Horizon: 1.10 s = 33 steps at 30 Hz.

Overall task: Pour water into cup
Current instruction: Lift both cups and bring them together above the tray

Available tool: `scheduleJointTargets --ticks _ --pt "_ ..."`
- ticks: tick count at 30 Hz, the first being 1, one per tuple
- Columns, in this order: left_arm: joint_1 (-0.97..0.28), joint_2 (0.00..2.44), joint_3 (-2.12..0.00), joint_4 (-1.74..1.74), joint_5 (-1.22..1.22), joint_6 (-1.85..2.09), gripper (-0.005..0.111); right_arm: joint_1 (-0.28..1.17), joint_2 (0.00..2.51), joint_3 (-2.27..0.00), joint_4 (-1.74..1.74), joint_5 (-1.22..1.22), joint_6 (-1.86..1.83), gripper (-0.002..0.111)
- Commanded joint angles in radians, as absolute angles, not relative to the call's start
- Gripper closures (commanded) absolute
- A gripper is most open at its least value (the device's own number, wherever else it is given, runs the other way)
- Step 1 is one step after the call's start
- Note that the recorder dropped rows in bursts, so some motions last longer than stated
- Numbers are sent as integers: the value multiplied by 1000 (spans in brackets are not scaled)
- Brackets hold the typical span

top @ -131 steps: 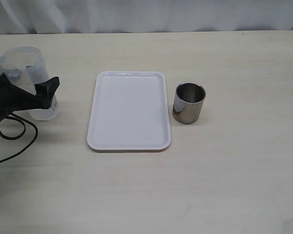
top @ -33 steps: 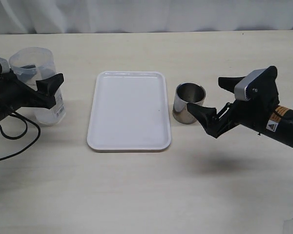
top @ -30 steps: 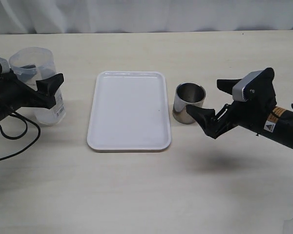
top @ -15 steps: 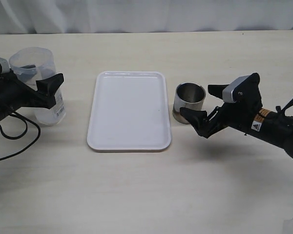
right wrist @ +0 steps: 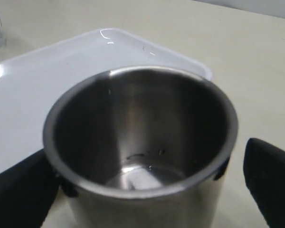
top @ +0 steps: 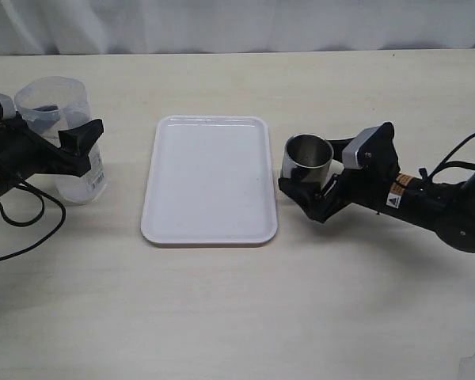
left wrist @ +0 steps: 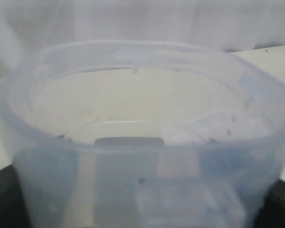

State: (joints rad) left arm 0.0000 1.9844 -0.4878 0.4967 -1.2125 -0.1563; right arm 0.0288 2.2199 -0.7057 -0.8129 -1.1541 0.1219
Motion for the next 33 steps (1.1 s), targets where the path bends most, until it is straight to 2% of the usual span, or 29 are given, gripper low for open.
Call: scheduleJointTargets --ticks 1,27,29,33 --pt "-1 1987 -490 504 -1221 -165 107 25 2246 -735 -828 -1210 134 11" --pt "-1 1987 -490 513 -1221 -165 107 25 2305 -801 -831 -1221 145 12" --pt "-1 1987 -490 513 -1221 -165 107 25 2305 -801 -831 -1221 145 17" --pt "-1 1987 -490 513 -1221 -165 107 25 2305 -801 -831 -1221 145 40"
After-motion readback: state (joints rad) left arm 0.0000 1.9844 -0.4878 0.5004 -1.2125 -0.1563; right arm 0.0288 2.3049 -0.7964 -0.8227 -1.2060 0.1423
